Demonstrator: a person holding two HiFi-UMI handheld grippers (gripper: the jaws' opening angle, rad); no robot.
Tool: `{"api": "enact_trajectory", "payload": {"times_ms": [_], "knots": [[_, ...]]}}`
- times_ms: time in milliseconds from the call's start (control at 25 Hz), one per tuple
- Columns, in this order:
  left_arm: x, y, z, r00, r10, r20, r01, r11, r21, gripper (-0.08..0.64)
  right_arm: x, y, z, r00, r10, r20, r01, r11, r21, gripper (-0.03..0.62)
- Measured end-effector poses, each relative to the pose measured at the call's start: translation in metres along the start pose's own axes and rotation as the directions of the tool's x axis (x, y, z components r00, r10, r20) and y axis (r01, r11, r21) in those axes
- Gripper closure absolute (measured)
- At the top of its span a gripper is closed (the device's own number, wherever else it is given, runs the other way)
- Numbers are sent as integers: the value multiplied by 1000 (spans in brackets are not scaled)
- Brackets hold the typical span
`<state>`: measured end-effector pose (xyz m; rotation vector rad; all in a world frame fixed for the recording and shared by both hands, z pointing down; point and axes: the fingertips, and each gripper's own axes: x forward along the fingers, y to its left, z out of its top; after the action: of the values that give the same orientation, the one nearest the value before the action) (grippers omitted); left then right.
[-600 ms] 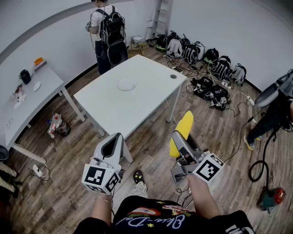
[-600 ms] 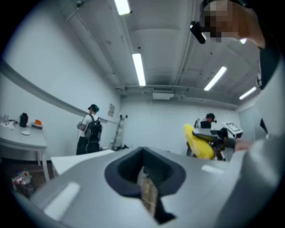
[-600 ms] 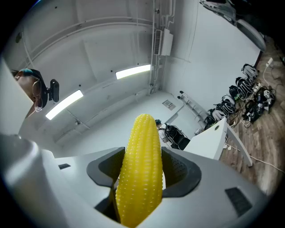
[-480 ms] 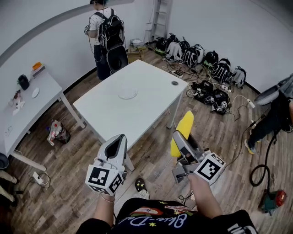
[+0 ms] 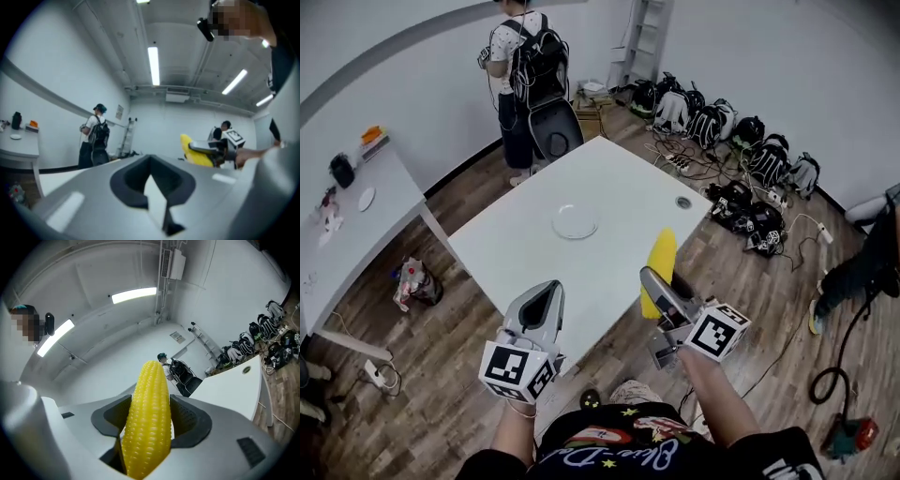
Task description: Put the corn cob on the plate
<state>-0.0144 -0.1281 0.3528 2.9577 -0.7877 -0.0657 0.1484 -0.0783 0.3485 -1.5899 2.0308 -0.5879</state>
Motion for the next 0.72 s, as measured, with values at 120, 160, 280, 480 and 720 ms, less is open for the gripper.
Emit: {"api": "enact_trajectory", "payload": {"times_ms": [120, 160, 280, 480, 720], "knots": [[26, 23, -11, 998, 49, -25, -49, 999, -12, 574, 45, -41, -9, 996, 3, -93, -5, 1000, -17, 327], [34, 32, -14, 997, 69, -33, -70, 997, -13, 572, 62, -54, -10, 993, 12, -120, -14, 1000, -19, 327], [63, 58, -17, 990, 134, -43, -135, 991, -11, 572, 113, -88, -12, 979, 30, -200, -40, 998, -45, 327], [105, 93, -21, 972, 230, -48, -231, 972, -30, 572, 201, -139, -29, 935, 51, -351, -107, 984, -140, 328], [116, 131, -27, 940, 329, -88, -333, 942, -38, 572, 285, -189, -79, 823, -9, -568, -182, 943, -279, 328]]}}
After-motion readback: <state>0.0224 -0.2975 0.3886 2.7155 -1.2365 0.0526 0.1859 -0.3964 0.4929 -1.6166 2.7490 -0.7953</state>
